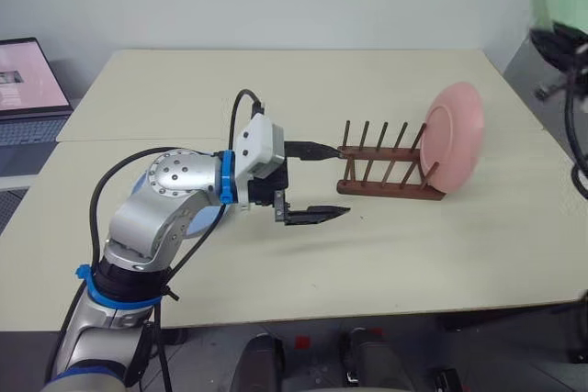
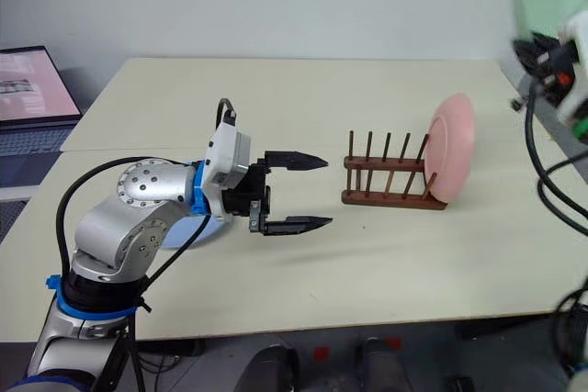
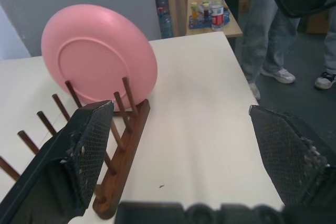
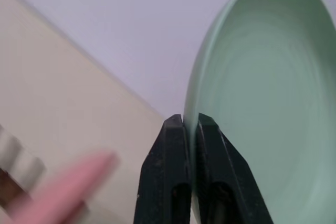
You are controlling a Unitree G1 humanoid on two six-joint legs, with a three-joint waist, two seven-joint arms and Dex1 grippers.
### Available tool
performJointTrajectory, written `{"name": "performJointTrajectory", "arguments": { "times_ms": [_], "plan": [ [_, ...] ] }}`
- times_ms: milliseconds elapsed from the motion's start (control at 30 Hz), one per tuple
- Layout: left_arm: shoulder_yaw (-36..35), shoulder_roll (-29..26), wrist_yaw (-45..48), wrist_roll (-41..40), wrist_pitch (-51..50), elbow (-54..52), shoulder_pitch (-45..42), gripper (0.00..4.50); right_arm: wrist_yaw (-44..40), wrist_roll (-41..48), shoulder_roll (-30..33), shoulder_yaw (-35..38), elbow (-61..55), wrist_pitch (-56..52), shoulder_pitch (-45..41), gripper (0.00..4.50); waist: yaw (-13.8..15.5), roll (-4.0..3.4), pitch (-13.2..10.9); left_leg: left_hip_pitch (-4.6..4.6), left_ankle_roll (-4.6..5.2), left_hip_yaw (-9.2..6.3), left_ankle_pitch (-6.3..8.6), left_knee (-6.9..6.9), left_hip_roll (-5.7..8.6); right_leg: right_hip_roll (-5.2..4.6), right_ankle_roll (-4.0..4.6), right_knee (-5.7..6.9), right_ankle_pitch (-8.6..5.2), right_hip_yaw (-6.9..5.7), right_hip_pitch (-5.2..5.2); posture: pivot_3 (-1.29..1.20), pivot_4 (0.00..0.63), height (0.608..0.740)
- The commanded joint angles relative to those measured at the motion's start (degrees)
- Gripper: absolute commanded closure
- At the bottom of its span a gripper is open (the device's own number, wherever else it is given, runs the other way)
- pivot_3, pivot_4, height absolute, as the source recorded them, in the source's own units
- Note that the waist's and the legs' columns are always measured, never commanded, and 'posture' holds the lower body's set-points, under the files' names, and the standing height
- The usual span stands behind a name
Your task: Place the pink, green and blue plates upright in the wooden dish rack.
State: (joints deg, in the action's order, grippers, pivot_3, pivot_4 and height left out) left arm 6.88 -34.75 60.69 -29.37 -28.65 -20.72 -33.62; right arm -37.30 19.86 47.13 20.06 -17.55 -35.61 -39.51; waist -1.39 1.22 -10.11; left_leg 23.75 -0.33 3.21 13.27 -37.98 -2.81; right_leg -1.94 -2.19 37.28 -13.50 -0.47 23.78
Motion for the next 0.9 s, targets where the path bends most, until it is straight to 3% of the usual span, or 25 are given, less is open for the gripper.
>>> {"name": "performJointTrajectory", "arguments": {
  "times_ms": [33, 233, 433, 900],
  "plan": [
    [-2.1, -1.2, 0.2, -0.9, 0.3, -0.6, 0.2, 0.00, 6.1, 15.2, -6.6, 4.3, -9.2, -10.8, -4.9, 4.46, 0.0, 0.00, 0.0, 0.02, 0.00, -0.01, 0.00, 0.00, -0.02, -0.02, 0.03, -0.01, 0.02, -0.01, 0.00, 0.00, 0.150, 0.740],
    [-2.0, -1.7, -0.2, -1.1, 0.0, -1.2, 0.5, 0.00, 13.6, 32.9, -14.7, 8.6, -13.2, -21.9, -0.1, 4.46, 1.6, 0.11, 0.1, 0.21, 0.00, 0.06, 0.01, 0.01, 0.09, -0.26, 0.25, -0.28, 0.16, -0.05, -0.03, 0.00, 0.150, 0.740],
    [-1.3, -1.7, -0.2, -0.9, 0.1, -1.9, 0.8, 0.00, 17.4, 42.8, -15.7, 11.0, -11.2, -24.7, 7.8, 4.46, 1.7, 0.10, 0.0, 0.30, 0.00, 0.08, 0.01, 0.00, 0.17, -0.29, 0.23, -0.28, 0.15, 0.06, 0.01, 0.00, 0.150, 0.740],
    [-0.2, -0.8, 0.1, -0.7, 0.3, -1.7, 0.2, 0.00, 18.3, 46.7, -14.0, 7.5, -4.8, -22.6, 12.7, 4.46, 1.2, 0.10, 0.0, 0.19, 0.01, 0.03, 0.00, 0.03, 0.04, -0.03, 0.23, -0.19, 0.12, 0.05, -0.01, 0.00, 0.150, 0.740]
  ]
}}
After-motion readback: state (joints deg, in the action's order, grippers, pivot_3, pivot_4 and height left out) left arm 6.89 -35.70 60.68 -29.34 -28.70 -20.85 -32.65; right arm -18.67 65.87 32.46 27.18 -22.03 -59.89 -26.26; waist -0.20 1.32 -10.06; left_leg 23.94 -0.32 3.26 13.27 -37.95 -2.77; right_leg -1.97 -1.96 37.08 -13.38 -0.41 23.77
